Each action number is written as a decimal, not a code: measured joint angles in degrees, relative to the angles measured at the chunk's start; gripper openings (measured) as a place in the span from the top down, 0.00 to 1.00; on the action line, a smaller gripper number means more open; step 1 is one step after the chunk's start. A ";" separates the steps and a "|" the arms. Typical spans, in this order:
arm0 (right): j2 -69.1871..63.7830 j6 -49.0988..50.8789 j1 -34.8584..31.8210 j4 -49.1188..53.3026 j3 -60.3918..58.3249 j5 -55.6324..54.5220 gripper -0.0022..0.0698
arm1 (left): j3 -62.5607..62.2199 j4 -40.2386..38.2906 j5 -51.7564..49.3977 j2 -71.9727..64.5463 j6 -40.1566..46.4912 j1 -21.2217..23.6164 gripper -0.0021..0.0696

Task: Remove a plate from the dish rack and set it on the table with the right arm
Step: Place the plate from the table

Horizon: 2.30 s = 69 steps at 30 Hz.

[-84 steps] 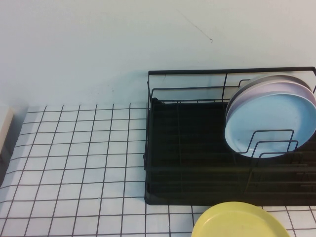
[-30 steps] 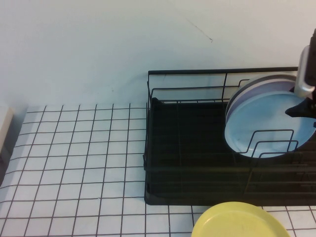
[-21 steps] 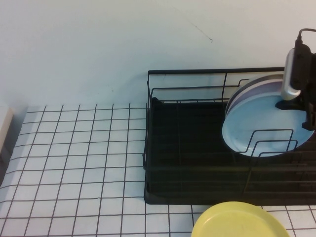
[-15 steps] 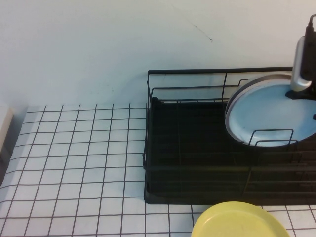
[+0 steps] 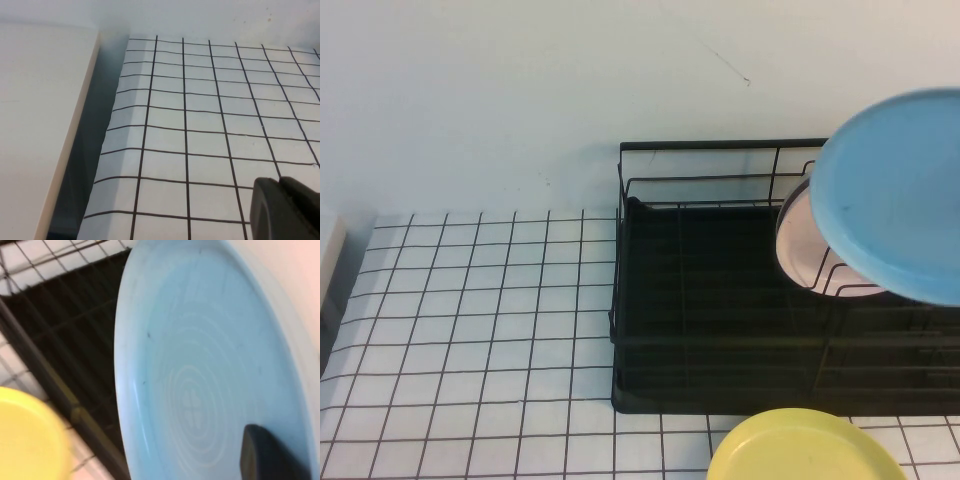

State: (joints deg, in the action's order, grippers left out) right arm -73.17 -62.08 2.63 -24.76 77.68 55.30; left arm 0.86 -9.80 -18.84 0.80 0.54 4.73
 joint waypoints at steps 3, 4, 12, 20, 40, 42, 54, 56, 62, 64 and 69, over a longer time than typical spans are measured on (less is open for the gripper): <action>3.02 11.60 -0.12 1.98 0.00 4.26 0.80 | 0.00 0.00 0.00 0.00 0.00 0.00 0.98; 3.80 14.25 -0.52 2.08 0.00 5.04 0.80 | 0.00 0.00 0.00 0.00 0.00 0.00 0.98; 12.18 30.05 -4.27 -5.06 -9.05 8.82 0.80 | 0.00 0.00 0.00 0.00 0.00 0.00 0.98; 16.14 23.67 -4.42 -17.69 -38.79 5.78 0.80 | 0.00 0.00 0.00 0.00 0.00 0.00 0.98; 11.76 1.42 -4.42 -31.72 -50.24 -7.06 0.80 | 0.00 0.00 0.00 0.00 0.00 0.00 0.98; 9.53 -0.42 -4.42 -33.24 -50.24 -6.97 0.80 | 0.00 0.00 0.00 0.00 0.00 0.00 0.98; -1.97 -10.82 -4.42 -37.94 -50.24 -8.17 0.79 | 0.00 0.00 0.00 0.00 0.00 0.00 0.98; -3.17 -11.76 -4.42 -38.09 -50.24 -8.27 0.76 | 0.00 0.00 0.00 0.00 0.00 0.00 0.98; -4.29 -16.49 -4.42 -37.98 -49.63 -6.52 0.50 | 0.00 0.00 0.00 0.00 0.00 0.00 0.98; -4.29 -17.72 -4.42 -36.22 -48.11 -5.11 0.43 | 0.00 0.00 0.00 0.00 0.00 0.00 0.98; -4.29 -12.90 -4.42 -24.90 -41.38 -1.35 0.38 | 0.00 0.00 0.00 0.00 0.00 0.00 0.98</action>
State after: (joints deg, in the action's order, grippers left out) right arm -77.45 -74.98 -1.80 -49.67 36.30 53.95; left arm 0.86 -9.80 -18.84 0.80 0.54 4.73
